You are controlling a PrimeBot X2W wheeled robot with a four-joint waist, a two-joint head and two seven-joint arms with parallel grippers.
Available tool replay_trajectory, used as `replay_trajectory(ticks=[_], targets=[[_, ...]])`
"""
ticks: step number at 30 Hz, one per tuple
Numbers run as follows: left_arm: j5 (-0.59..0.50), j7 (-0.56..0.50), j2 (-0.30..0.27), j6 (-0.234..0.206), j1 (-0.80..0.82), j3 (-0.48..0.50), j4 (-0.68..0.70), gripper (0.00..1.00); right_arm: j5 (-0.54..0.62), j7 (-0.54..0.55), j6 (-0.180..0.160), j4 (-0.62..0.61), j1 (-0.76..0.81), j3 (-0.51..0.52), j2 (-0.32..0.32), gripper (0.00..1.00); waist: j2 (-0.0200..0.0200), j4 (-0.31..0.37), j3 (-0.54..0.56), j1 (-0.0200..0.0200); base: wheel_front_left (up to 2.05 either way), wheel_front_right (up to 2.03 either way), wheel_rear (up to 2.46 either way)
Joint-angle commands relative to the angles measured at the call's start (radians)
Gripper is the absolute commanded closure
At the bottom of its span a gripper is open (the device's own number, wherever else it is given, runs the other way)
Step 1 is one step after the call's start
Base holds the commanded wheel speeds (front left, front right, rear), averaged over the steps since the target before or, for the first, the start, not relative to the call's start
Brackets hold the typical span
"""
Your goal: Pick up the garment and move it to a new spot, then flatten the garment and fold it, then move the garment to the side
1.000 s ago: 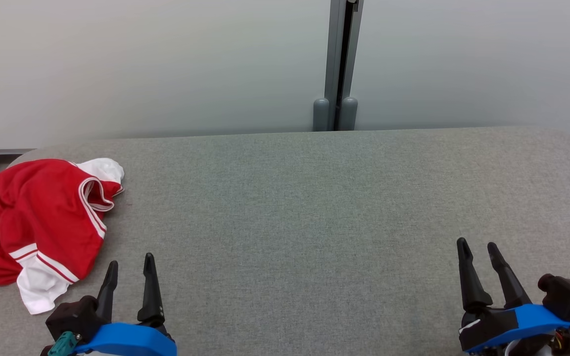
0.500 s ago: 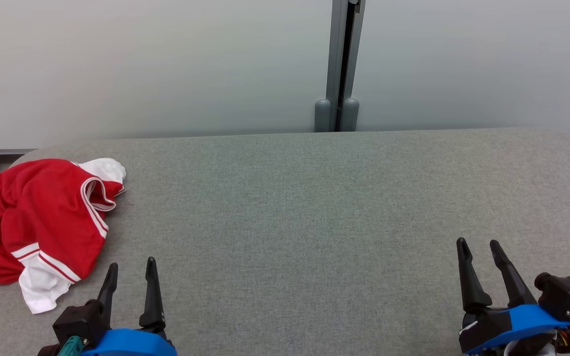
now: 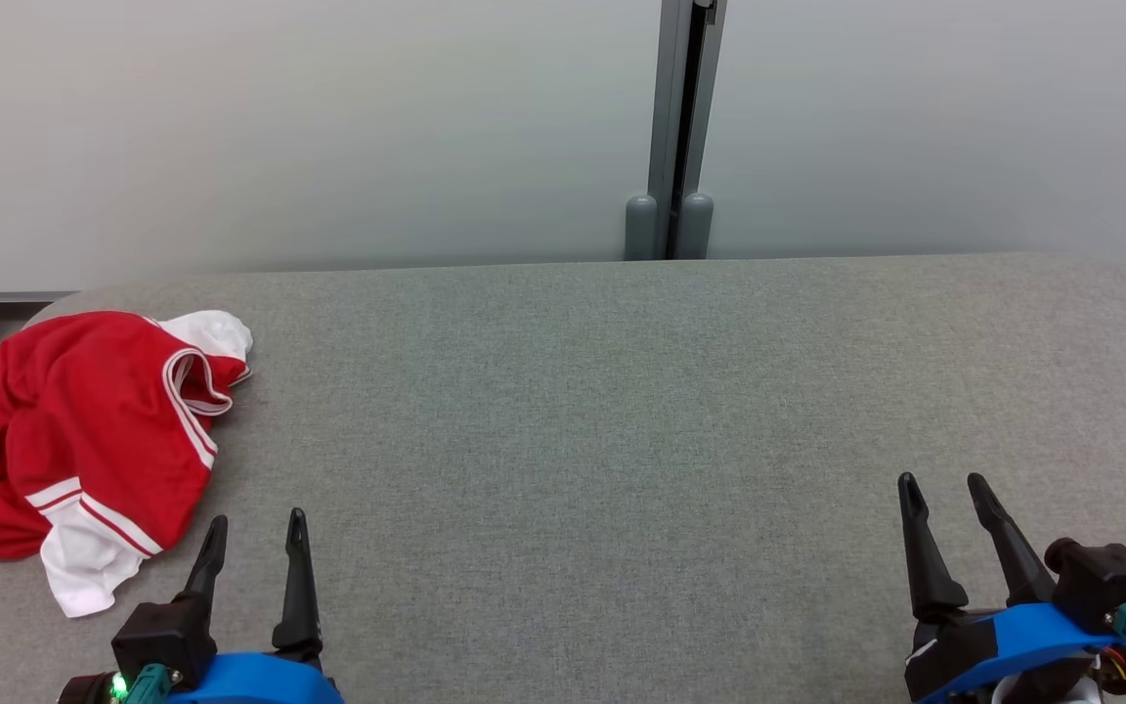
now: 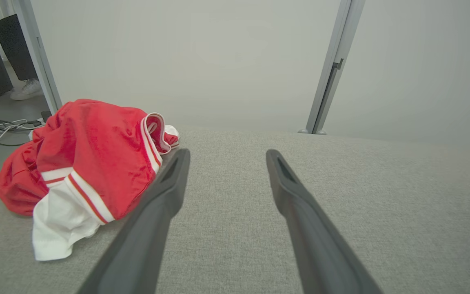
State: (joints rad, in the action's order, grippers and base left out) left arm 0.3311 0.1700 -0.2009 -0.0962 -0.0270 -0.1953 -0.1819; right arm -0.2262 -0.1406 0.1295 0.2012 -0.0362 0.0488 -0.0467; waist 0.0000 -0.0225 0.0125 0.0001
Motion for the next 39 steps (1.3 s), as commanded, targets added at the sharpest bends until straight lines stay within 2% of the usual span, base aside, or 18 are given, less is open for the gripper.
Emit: replay_trajectory(ticks=[1,39], targets=[[-0.016,0.002,-0.005,-0.006,-0.011,0.002,0.007,0.0,0.017,0.002,0.002,-0.006,0.011,0.004,-0.006,0.0,0.0,0.0,0.0,-0.0001,0.0,0.0,0.0],[0.024,-0.021,-0.007,-0.02,-0.021,-0.021,0.012,0.0,0.111,0.044,0.001,-0.023,0.025,0.035,-0.006,0.0,0.0,-0.009,0.004,-0.0001,0.0,0.0,0.0]])
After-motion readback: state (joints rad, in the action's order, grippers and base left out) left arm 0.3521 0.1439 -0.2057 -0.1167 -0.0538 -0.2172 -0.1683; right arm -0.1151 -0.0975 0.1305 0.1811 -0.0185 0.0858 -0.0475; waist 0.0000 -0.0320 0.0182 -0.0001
